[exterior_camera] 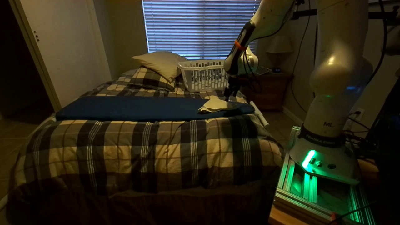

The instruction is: Unfold the towel on the bed

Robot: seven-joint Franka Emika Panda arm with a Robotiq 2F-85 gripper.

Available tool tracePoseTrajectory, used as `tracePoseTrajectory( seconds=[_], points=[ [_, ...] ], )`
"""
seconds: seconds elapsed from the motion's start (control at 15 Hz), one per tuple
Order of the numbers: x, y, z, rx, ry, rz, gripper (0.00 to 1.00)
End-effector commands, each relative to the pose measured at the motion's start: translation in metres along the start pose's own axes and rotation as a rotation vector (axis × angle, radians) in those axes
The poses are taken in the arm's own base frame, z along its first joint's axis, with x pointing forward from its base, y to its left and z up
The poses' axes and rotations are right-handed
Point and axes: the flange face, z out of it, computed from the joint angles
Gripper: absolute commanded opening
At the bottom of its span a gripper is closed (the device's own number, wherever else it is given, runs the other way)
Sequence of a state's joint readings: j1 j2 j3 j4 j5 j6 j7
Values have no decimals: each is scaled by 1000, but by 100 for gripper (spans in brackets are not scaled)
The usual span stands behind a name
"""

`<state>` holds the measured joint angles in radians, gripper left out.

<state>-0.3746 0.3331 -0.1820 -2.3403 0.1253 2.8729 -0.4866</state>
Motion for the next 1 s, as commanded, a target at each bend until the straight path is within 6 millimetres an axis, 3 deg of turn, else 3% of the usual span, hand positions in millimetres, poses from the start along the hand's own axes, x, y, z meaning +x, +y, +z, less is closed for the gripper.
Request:
tracePoseTrajectory(
  seconds=[0.0, 0.33, 0.47, 0.67, 0.93],
  points=[
    [23, 7, 20, -16, 15, 50, 100],
    [32, 25, 34, -135, -30, 59, 100],
    [34, 23, 33, -129, -45, 97, 100],
    [38, 4, 27, -88, -66, 122, 100],
    [50, -38, 31, -59, -37, 98, 100]
  ],
)
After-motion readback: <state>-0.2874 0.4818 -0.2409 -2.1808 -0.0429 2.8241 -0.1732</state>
